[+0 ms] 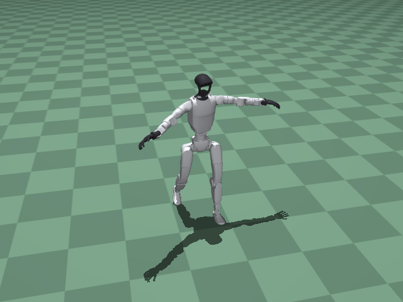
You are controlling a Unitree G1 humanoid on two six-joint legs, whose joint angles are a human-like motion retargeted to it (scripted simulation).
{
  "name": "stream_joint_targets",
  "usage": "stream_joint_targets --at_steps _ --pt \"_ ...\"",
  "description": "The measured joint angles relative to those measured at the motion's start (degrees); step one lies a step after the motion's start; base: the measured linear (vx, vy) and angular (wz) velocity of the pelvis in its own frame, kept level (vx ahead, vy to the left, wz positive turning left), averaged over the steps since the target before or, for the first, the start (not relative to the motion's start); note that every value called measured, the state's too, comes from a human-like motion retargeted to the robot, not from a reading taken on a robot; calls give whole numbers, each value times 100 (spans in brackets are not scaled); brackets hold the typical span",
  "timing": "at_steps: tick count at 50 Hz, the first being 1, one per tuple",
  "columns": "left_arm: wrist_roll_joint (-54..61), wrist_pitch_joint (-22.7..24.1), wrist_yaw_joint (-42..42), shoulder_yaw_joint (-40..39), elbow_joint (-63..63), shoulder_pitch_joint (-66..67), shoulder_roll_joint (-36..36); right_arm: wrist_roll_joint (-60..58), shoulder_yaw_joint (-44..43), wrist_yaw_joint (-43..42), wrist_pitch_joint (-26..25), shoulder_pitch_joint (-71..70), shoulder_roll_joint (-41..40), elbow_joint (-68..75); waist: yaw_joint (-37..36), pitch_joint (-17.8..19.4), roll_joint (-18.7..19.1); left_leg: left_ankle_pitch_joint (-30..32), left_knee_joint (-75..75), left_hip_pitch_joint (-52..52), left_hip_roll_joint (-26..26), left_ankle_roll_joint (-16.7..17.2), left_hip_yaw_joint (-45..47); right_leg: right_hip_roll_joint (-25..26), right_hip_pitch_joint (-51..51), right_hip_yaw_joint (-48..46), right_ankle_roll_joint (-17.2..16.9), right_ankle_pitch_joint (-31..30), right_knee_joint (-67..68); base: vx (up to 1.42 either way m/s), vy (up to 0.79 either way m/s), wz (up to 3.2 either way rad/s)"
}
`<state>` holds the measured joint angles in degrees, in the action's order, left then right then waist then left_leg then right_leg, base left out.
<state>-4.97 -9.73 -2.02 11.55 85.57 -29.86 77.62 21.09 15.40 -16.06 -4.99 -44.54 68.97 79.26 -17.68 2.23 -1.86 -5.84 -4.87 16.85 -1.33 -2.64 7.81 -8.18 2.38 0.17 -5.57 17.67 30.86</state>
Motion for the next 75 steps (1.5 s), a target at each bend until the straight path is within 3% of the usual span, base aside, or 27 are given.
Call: stream_joint_targets --at_steps 3,5,7,10,13,17,20,22,25,27,29,31,33,35,38,42,44,47,52,55,57,60,63,66,70,72,75 --pt "624 165 166 -123 -43 319 -29 59 126 -144 86 -183 170 -59 -178 170 102 47 64 277 -7 46 -547 4 645 608 112 -392 -1001 -149 -31 -20" --pt "956 220 301 -156 -152 336 231 176 392 -317 97 -573 309 -79 -126 466 -65 -517 -1140 815 140 -114 -524 -299 709 505 200 455 -1359 -160 -36 19" --pt "1019 239 347 -317 -217 242 697 231 760 -446 105 -1284 319 -56 18 819 -159 -1481 -3626 1697 59 -343 -387 -460 396 85 263 1693 -1273 -157 -30 10" --pt "749 154 350 -583 -276 239 1219 192 1205 -561 180 -2193 31 -30 50 1141 -32 -2482 -6522 2260 -172 -702 -550 -281 -943 7 663 2732 299 -140 -22 -26" --pt "253 81 265 -670 -610 355 1160 276 1185 -537 225 -2014 -460 58 316 943 12 -2807 -7313 1782 -69 -824 -500 -173 -1975 -365 547 2366 817 -108 -22 113" --pt "-587 68 217 -435 -1448 274 895 488 -30 -401 121 -103 -1253 119 1124 296 46 -2764 -5791 -28 -668 -488 278 -253 -1620 -1910 84 965 -1047 -79 -4 328" --pt "-823 21 549 -115 -2032 -82 767 497 -1056 -397 -28 1166 -1803 173 2131 -253 -44 -2060 -4160 -969 -1273 162 1177 -701 -1190 -3780 -258 143 -2298 -73 33 505" --pt "-818 60 800 201 -2421 -488 653 586 -1356 -390 -10 1837 -1985 208 2790 -386 23 -1334 -3444 -1306 -1782 438 1653 -932 -904 -4431 -302 -4 -2564 -62 62 557" --pt "-656 243 1117 1157 -2994 -1606 313 923 -1679 -300 203 2950 -1954 233 3227 -111 328 -387 -2670 -1759 -2558 606 1966 -1274 -867 -3496 62 590 -1250 -46 89 478" --pt "-567 225 1325 1855 -3298 -2703 14 1146 -2257 -274 204 3639 -1823 257 3092 247 417 -1137 -2482 -1820 -2512 783 1434 -1633 -1490 -2265 154 1313 921 -37 105 366" --pt "-555 48 1471 2172 -3567 -3549 -226 1446 -2792 -335 125 4120 -1783 306 2940 641 341 -2532 -2619 -1693 -2116 779 665 -1785 -2014 -1193 171 1886 2718 -29 100 323" --pt "-749 -235 1436 2245 -3729 -4104 -471 1750 -3110 -406 77 4451 -1943 336 2708 1013 192 -3563 -3185 -1369 -1631 339 14 -1672 -2343 -468 412 2418 4031 -17 80 270" --pt "-959 -514 1364 2096 -3819 -4203 -702 2019 -3132 -572 129 4625 -2323 267 2375 1273 77 -3914 -3868 -954 -1217 -182 -437 -1274 -2546 -184 761 2744 4788 -2 52 205" --pt "-995 -682 1390 1884 -3831 -3851 -934 2180 -2938 -778 262 4656 -2812 87 2004 1294 -29 -3707 -3944 -745 -907 -263 -654 -710 -2698 -263 920 2717 4865 16 27 163" --pt "-910 -568 1435 1465 -3594 -2643 -1330 1951 -2437 -774 452 4507 -3389 -193 1837 889 -199 -2675 -2790 -926 -515 -19 -1055 40 -2624 -837 736 2154 3354 28 3 198" --pt "-658 -268 1412 1111 -2993 -1528 -1946 1566 -1904 -571 531 4134 -3447 -113 2247 555 -323 -848 -1261 -1222 -119 287 -1727 642 -2021 -885 572 790 -215 25 -13 329" --pt "-451 -252 1446 1142 -2727 -1398 -2150 1542 -2000 -664 440 3996 -3135 17 2537 556 -431 -452 -997 -1327 -147 270 -895 522 -1795 -557 491 -152 -1313 25 -14 413" --pt "-316 -247 1485 1392 -2300 -1634 -2341 1459 -2576 -801 220 3998 -2201 129 2900 556 -485 -621 -1209 -1453 -197 13 271 52 -1489 -500 239 -1244 -1912 21 -13 424" --pt "-618 -391 1266 1980 -1770 -2575 -1992 1464 -4087 -622 176 4790 -488 -219 2952 618 -243 -2233 -4772 -445 -458 -29 -250 -470 -1533 -1970 460 -24 -595 2 -21 305" --pt "-640 -607 1169 1894 -1487 -2699 -1501 1294 -4452 -635 184 4773 -22 -615 2819 536 -331 -2801 -6423 -293 -681 -111 79 -545 -1837 -2270 381 90 9 -19 -31 116" --pt "-575 -632 1019 1708 -1240 -2525 -1336 941 -4354 -647 199 4614 -2 -1000 2718 421 -491 -2663 -6518 -523 -427 -76 332 -475 -1736 -2318 323 -468 -555 -40 -29 52" --pt "-410 -359 755 1494 -926 -1845 -1201 71 -4027 -592 246 4497 -195 -1658 2512 198 -777 -1813 -5609 -1025 630 213 240 -315 -1467 -1899 164 -1941 -1841 -57 -24 12" --pt "-278 114 456 1432 -671 -1076 -1017 -663 -3558 -406 339 4435 -239 -2008 2362 25 -887 -959 -4197 -1582 1291 271 37 -51 -1262 -254 -165 -2717 -2664 -70 -22 20" --pt "-86 159 262 1239 -477 -848 -712 -531 -3198 -248 387 4065 102 -1848 2197 160 -531 -1871 -3247 -1974 770 -124 525 120 -1263 10 -36 -1677 -2044 -82 -17 45" --pt "-385 -281 95 808 -312 -1111 -204 -77 -3150 123 124 3400 636 -1227 2132 531 -4 -2894 -3014 -1558 132 -511 145 -133 -1766 -722 347 401 1069 -89 -13 99" --pt "-489 -463 229 710 -306 -1097 -106 220 -3102 11 59 3265 644 -944 2007 496 -26 -2499 -3049 -1039 44 -444 -17 -187 -1725 -500 341 812 2007 -85 -21 75" --pt "-386 -468 523 620 -252 -698 -267 579 -2912 -207 125 3330 334 -646 1486 145 -39 -1169 -1977 -830 -145 -86 6 114 -1233 -74 299 617 2132 -85 -24 -14"
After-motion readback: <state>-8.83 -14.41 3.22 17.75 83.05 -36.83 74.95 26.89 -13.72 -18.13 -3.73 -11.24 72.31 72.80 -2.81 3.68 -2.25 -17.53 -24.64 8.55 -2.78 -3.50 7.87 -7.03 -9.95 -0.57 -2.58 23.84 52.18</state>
